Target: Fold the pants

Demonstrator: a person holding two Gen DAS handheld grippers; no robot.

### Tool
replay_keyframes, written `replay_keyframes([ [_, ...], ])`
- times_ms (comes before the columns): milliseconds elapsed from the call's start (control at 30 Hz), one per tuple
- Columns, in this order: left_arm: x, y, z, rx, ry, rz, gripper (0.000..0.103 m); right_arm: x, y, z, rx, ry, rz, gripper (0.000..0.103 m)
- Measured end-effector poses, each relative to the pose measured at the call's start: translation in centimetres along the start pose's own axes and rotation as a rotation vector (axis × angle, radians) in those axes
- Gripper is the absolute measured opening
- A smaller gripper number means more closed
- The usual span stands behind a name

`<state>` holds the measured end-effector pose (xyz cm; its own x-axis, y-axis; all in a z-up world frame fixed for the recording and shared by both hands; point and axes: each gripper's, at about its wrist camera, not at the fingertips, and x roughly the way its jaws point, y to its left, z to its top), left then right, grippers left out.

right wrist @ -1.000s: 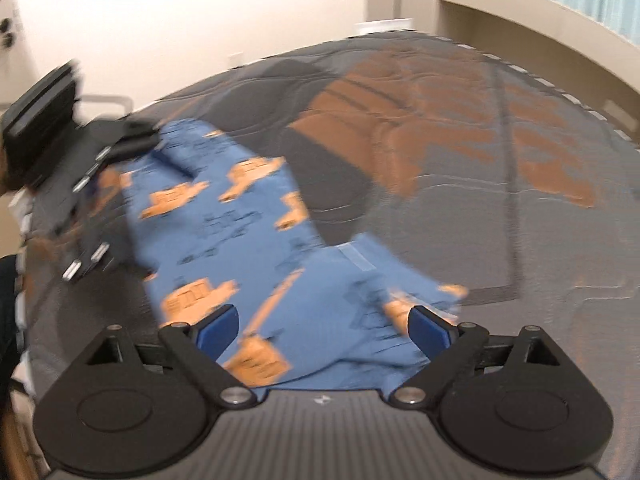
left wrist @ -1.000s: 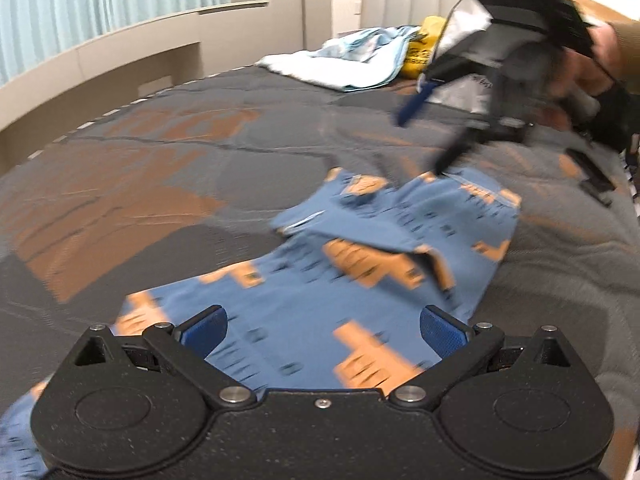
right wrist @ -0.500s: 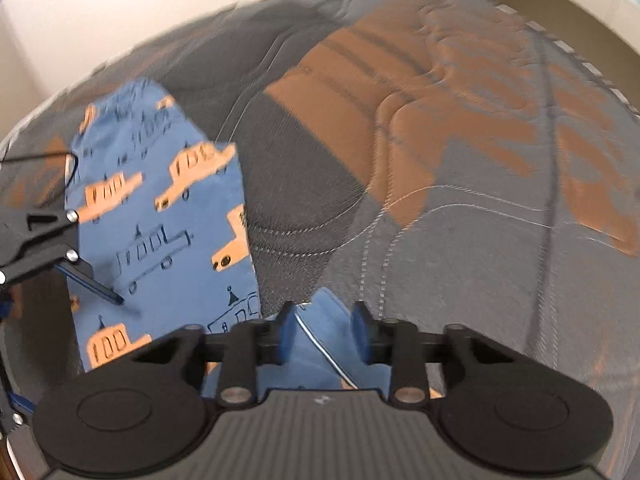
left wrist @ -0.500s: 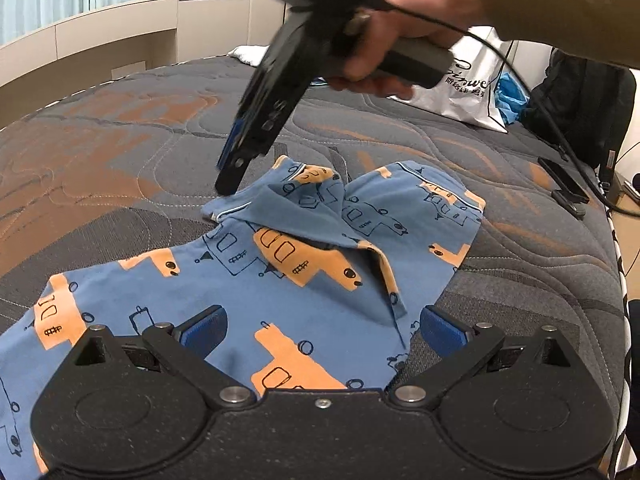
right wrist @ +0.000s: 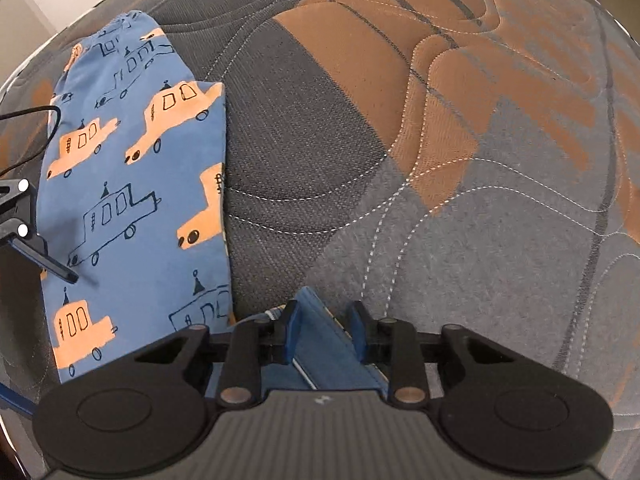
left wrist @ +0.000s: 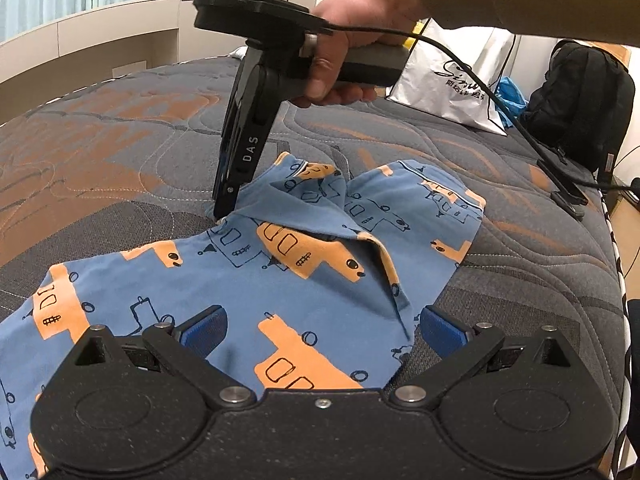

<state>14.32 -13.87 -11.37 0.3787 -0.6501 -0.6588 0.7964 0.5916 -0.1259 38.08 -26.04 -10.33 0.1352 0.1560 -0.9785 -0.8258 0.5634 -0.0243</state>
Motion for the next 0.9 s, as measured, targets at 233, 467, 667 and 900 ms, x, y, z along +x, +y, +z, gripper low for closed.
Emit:
replay_keyframes([
  [233, 0.4, -0.4, 1.2, -0.005, -0.005, -0.004, 0.102, -4.2, 0.3, -2.5, 0.003, -0.126, 0.016, 0.009],
  [467, 1.6, -2.6, 3.7, 0.027, -0.016, -0.028, 0.102, -9.4, 0.1, -8.2, 0.050, -0.239, 0.000, 0.009],
  [667, 3.4, -4.7, 5.6, 0.053, -0.003, -0.064, 0.102, -12.6, 0.5, -14.2, 0.111, -0.304, -0.025, 0.009],
  [900, 5.1, -6.8, 6.3, 0.097, 0.037, -0.085, 0.102, -12.0, 1.6, -22.8, 0.262, -0.356, 0.009, 0.009],
])
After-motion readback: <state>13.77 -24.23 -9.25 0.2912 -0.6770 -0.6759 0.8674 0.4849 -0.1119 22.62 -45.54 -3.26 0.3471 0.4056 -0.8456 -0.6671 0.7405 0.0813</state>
